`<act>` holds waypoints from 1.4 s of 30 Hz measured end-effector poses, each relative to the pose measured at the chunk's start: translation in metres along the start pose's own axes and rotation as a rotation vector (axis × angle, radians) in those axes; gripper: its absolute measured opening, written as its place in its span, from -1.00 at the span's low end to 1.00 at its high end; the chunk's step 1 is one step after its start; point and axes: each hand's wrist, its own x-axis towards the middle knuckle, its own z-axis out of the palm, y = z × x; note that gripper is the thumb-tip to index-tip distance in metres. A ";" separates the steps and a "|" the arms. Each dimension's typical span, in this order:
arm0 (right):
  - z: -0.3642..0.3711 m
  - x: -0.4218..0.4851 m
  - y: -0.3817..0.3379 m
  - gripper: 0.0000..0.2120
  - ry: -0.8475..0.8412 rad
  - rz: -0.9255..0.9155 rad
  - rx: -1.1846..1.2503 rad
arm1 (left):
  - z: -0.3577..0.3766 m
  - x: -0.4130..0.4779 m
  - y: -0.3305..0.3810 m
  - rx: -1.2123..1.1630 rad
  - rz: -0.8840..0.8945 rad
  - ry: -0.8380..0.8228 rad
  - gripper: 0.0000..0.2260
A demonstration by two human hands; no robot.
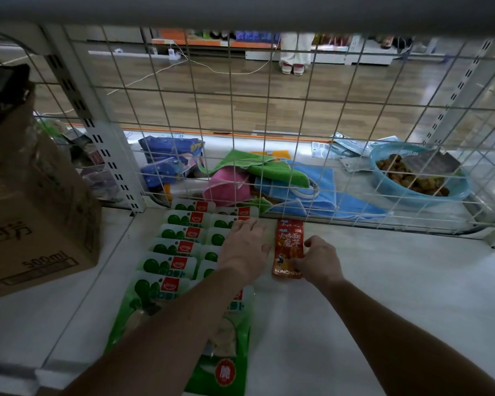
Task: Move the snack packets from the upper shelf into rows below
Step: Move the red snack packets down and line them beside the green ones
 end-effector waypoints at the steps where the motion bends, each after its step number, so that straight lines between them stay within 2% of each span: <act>1: 0.001 -0.001 0.000 -0.68 0.006 0.007 -0.010 | 0.000 0.000 0.000 0.006 -0.003 -0.002 -0.50; 14: 0.003 -0.003 0.003 -0.71 0.027 0.028 -0.067 | 0.021 0.004 0.006 -0.036 -0.003 -0.034 -0.50; 18: -0.009 -0.011 -0.001 -0.57 0.034 -0.032 -0.115 | 0.016 -0.001 0.009 -0.030 0.010 -0.020 -0.50; 22: -0.036 -0.033 -0.008 -0.43 0.087 -0.170 -0.294 | -0.004 -0.023 0.013 -0.013 0.087 0.037 -0.53; 26: -0.069 -0.068 -0.013 -0.42 0.215 -0.348 -0.408 | -0.028 -0.052 0.024 -0.018 0.112 0.109 -0.54; 29: -0.092 -0.097 -0.020 -0.40 0.224 -0.416 -0.485 | -0.040 -0.075 0.035 0.016 0.089 0.089 -0.52; 32: -0.113 -0.126 -0.022 -0.37 0.224 -0.456 -0.574 | -0.054 -0.095 0.045 0.077 0.086 0.066 -0.48; 35: -0.135 -0.160 -0.028 -0.23 0.207 -0.475 -0.637 | -0.078 -0.118 0.060 0.122 0.119 0.131 -0.49; 38: -0.155 -0.196 -0.039 -0.13 0.176 -0.479 -0.647 | -0.102 -0.143 0.075 0.147 0.134 0.154 -0.48; 42: -0.173 -0.241 -0.047 -0.09 0.174 -0.495 -0.636 | -0.129 -0.171 0.090 0.130 0.134 0.167 -0.44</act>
